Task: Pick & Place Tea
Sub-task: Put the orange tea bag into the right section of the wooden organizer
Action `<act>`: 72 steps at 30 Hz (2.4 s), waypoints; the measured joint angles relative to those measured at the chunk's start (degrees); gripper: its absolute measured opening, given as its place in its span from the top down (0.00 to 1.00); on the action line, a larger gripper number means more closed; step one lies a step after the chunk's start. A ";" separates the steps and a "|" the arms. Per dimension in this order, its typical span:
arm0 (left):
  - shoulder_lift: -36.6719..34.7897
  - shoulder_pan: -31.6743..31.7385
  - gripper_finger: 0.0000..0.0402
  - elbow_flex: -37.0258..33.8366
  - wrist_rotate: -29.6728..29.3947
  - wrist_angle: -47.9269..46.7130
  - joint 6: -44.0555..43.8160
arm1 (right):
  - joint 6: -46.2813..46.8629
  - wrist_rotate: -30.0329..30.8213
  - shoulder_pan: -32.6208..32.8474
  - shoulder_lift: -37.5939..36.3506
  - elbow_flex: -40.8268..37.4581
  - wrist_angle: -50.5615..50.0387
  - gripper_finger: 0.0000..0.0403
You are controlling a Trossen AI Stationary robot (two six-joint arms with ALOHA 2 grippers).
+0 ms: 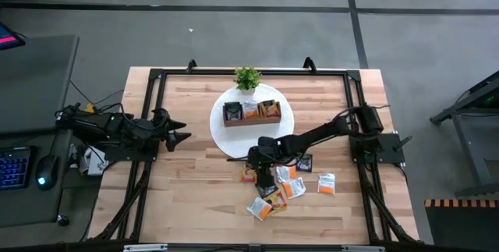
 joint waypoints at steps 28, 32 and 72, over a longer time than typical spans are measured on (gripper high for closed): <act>0.00 0.00 0.26 0.00 1.55 -1.89 -0.20 | 3.41 -3.70 -0.13 1.90 -0.15 0.38 0.81; 0.00 0.00 0.26 0.00 1.90 -1.90 -0.22 | 3.41 -4.07 -0.09 1.90 -0.17 0.36 0.93; 0.00 0.00 0.26 -0.04 3.04 -1.71 -1.53 | -6.34 12.49 -3.66 -0.64 28.58 -31.20 1.00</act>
